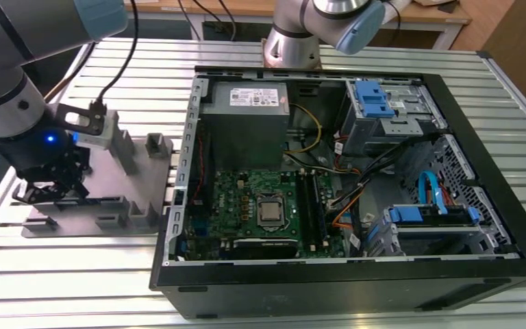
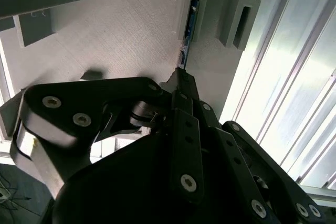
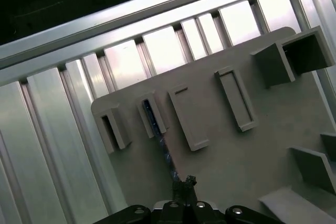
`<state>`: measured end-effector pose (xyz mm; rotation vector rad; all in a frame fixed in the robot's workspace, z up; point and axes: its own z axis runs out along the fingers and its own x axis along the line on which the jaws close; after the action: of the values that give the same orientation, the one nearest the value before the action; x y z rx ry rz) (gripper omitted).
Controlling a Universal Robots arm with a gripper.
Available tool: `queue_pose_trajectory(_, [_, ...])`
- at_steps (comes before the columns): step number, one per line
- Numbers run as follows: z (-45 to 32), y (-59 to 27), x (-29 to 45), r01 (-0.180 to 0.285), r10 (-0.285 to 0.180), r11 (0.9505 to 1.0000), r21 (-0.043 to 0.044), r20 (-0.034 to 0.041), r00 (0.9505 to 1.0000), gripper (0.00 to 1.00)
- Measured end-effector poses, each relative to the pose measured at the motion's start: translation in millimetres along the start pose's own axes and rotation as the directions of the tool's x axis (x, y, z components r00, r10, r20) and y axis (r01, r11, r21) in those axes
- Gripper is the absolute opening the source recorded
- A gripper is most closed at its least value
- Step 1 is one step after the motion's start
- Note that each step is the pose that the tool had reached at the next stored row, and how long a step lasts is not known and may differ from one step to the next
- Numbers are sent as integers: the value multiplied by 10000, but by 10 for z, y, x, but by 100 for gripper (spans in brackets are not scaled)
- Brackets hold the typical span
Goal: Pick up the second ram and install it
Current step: 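Pick up the second ram and move it above second insertion slot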
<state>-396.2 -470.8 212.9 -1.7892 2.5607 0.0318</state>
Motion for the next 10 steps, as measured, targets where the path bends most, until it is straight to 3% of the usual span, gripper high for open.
queue_pose_trajectory(10, [0,0,0,696,-696,9976,-18,-5,9976,7])
